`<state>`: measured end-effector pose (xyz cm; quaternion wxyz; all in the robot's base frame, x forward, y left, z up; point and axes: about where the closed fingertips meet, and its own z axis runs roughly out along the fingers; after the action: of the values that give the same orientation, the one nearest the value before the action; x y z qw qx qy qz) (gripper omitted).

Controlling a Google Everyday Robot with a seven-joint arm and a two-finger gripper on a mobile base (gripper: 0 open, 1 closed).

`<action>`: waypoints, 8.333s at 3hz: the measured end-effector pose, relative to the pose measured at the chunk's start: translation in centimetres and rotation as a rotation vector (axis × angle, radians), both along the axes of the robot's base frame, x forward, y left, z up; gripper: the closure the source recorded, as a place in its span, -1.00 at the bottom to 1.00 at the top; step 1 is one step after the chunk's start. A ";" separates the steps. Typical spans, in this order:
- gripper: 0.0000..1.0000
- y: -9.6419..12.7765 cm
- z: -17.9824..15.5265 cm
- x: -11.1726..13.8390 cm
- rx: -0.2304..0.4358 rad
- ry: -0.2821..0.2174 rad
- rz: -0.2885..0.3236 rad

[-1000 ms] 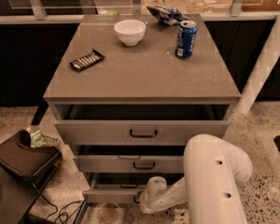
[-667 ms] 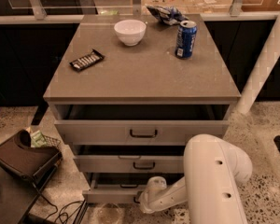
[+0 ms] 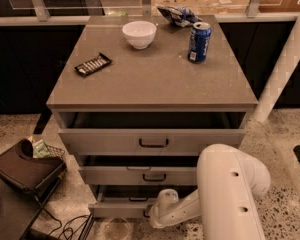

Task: Open bottom drawer

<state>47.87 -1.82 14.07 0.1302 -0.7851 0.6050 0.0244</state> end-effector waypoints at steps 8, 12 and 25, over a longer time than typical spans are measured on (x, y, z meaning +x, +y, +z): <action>1.00 -0.5 1.3 -2.3 -0.010 -0.046 -0.043; 1.00 -0.9 2.9 -4.2 -0.031 -0.098 -0.073; 1.00 -4.6 17.4 -1.8 -0.168 -0.242 -0.035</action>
Offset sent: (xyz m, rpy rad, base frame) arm -0.2003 -0.0548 0.0615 0.0001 -0.1881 -0.3895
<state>46.03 -6.40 31.52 0.1364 -0.7796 0.5986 -0.1233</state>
